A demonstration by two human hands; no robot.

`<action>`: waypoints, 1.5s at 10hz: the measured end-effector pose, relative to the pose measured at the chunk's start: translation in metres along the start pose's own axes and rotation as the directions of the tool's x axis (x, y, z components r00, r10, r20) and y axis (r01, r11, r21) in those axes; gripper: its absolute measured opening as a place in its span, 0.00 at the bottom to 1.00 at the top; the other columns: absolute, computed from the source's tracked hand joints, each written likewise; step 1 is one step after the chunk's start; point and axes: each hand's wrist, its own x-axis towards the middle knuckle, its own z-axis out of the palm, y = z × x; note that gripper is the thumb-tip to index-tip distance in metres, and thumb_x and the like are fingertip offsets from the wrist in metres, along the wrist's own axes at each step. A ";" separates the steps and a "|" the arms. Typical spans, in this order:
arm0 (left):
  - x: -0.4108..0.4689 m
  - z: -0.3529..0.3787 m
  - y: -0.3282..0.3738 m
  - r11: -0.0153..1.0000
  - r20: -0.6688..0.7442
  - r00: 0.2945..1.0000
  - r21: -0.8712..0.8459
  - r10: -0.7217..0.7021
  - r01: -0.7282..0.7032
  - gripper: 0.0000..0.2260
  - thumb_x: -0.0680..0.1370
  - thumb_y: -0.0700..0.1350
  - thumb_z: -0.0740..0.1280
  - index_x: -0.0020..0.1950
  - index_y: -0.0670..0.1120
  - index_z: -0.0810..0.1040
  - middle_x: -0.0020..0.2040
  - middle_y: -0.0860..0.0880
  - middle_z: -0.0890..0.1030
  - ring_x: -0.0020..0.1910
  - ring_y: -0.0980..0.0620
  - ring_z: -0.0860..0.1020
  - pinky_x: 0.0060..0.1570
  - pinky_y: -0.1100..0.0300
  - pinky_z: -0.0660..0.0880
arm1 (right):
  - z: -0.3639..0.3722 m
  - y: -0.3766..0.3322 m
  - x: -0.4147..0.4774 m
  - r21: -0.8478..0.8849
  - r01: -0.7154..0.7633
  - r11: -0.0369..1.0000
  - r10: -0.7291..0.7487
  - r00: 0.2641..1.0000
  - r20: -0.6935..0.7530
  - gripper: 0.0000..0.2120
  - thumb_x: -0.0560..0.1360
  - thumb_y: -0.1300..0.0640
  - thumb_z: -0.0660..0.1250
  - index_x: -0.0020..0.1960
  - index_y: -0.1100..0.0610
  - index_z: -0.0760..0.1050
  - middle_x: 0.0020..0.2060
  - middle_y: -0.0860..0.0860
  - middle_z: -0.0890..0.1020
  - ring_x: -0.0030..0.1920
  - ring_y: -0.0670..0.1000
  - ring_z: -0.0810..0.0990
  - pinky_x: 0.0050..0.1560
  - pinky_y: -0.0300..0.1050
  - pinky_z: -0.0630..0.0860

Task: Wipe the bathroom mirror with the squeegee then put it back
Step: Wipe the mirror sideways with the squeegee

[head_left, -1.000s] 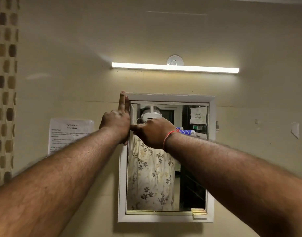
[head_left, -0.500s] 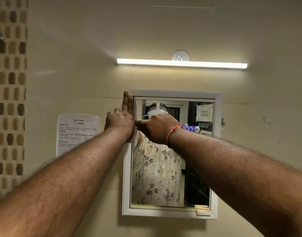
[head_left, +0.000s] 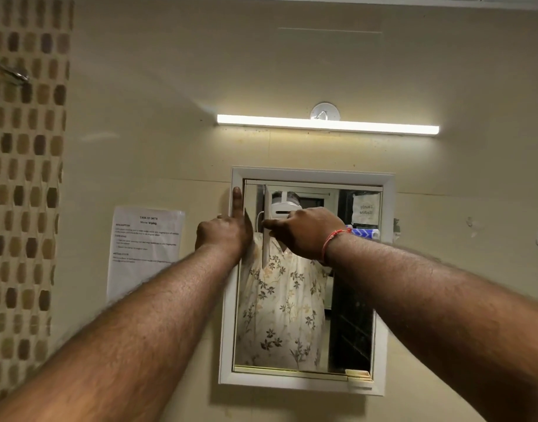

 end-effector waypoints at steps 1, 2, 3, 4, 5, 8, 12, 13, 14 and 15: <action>-0.005 -0.003 0.001 0.999 0.030 0.999 -0.042 -0.023 0.024 0.62 0.84 0.50 0.75 0.81 0.48 0.17 0.50 0.40 0.82 0.43 0.46 0.83 0.51 0.44 0.87 | -0.003 0.019 -0.023 0.021 -0.047 0.999 0.047 0.998 0.031 0.22 0.88 0.40 0.51 0.82 0.33 0.60 0.51 0.51 0.83 0.38 0.48 0.74 0.37 0.45 0.79; -0.006 0.001 0.000 0.998 0.031 0.999 -0.062 -0.020 0.022 0.63 0.83 0.51 0.75 0.80 0.48 0.15 0.51 0.40 0.83 0.43 0.45 0.84 0.51 0.44 0.87 | -0.004 0.030 -0.042 0.020 -0.071 0.997 0.069 0.996 0.058 0.22 0.88 0.40 0.51 0.82 0.34 0.60 0.51 0.50 0.83 0.40 0.49 0.78 0.38 0.44 0.77; -0.002 0.010 0.000 0.999 -0.005 1.000 -0.054 0.004 -0.004 0.61 0.85 0.51 0.73 0.79 0.47 0.15 0.53 0.42 0.85 0.43 0.46 0.84 0.50 0.43 0.87 | -0.005 0.045 -0.060 0.029 -0.086 0.996 0.085 0.995 0.042 0.22 0.88 0.39 0.50 0.81 0.33 0.60 0.54 0.49 0.83 0.46 0.51 0.83 0.39 0.44 0.77; 0.003 0.020 -0.005 0.999 -0.017 1.000 -0.029 0.016 -0.017 0.70 0.81 0.48 0.79 0.71 0.50 0.07 0.53 0.43 0.86 0.41 0.46 0.84 0.48 0.44 0.87 | -0.004 0.059 -0.073 0.013 -0.095 0.995 0.094 0.994 0.050 0.21 0.88 0.40 0.51 0.80 0.32 0.59 0.53 0.49 0.83 0.44 0.50 0.82 0.38 0.44 0.79; 0.005 0.027 -0.007 0.999 -0.006 0.999 -0.003 0.037 -0.037 0.73 0.78 0.48 0.82 0.71 0.50 0.07 0.55 0.42 0.86 0.41 0.46 0.84 0.47 0.44 0.86 | -0.006 0.073 -0.086 -0.027 -0.103 0.994 0.105 0.992 0.071 0.21 0.88 0.40 0.53 0.81 0.33 0.60 0.54 0.49 0.83 0.45 0.50 0.82 0.41 0.46 0.83; 0.005 0.041 -0.008 0.999 -0.057 0.998 -0.047 0.023 -0.025 0.69 0.79 0.48 0.80 0.76 0.48 0.12 0.50 0.44 0.87 0.39 0.47 0.84 0.43 0.44 0.85 | -0.014 0.117 -0.143 -0.116 -0.232 0.966 0.246 0.961 0.128 0.24 0.87 0.35 0.46 0.82 0.29 0.58 0.41 0.47 0.78 0.38 0.51 0.79 0.38 0.45 0.79; -0.003 0.045 -0.009 0.967 -0.157 0.987 -0.254 -0.045 0.004 0.46 0.81 0.69 0.67 0.87 0.42 0.54 0.39 0.53 0.83 0.31 0.52 0.81 0.34 0.51 0.77 | -0.019 0.135 -0.156 -0.207 -0.231 0.951 0.269 0.946 0.179 0.30 0.81 0.29 0.36 0.81 0.25 0.53 0.33 0.46 0.70 0.29 0.46 0.71 0.32 0.42 0.74; -0.016 0.046 -0.004 0.930 -0.171 0.984 -0.366 -0.047 -0.019 0.54 0.77 0.78 0.65 0.89 0.45 0.50 0.39 0.52 0.82 0.28 0.56 0.76 0.27 0.58 0.68 | -0.014 0.138 -0.157 -0.176 -0.223 0.959 0.249 0.958 0.142 0.38 0.75 0.26 0.23 0.80 0.23 0.53 0.34 0.47 0.72 0.31 0.50 0.74 0.30 0.44 0.70; -0.027 0.041 0.006 0.888 -0.206 0.978 -0.455 -0.034 -0.065 0.56 0.76 0.80 0.65 0.90 0.50 0.44 0.41 0.50 0.83 0.28 0.56 0.78 0.26 0.60 0.68 | -0.012 0.140 -0.159 -0.169 -0.223 0.960 0.248 0.958 0.141 0.36 0.76 0.26 0.26 0.80 0.23 0.52 0.36 0.48 0.76 0.32 0.50 0.76 0.30 0.43 0.70; -0.018 0.055 -0.007 0.907 -0.172 0.985 -0.416 -0.009 -0.065 0.51 0.77 0.78 0.65 0.88 0.56 0.43 0.37 0.53 0.80 0.26 0.56 0.78 0.24 0.62 0.68 | -0.012 0.137 -0.157 -0.167 -0.223 0.961 0.245 0.961 0.126 0.40 0.74 0.25 0.21 0.81 0.24 0.51 0.35 0.48 0.76 0.31 0.49 0.76 0.30 0.43 0.70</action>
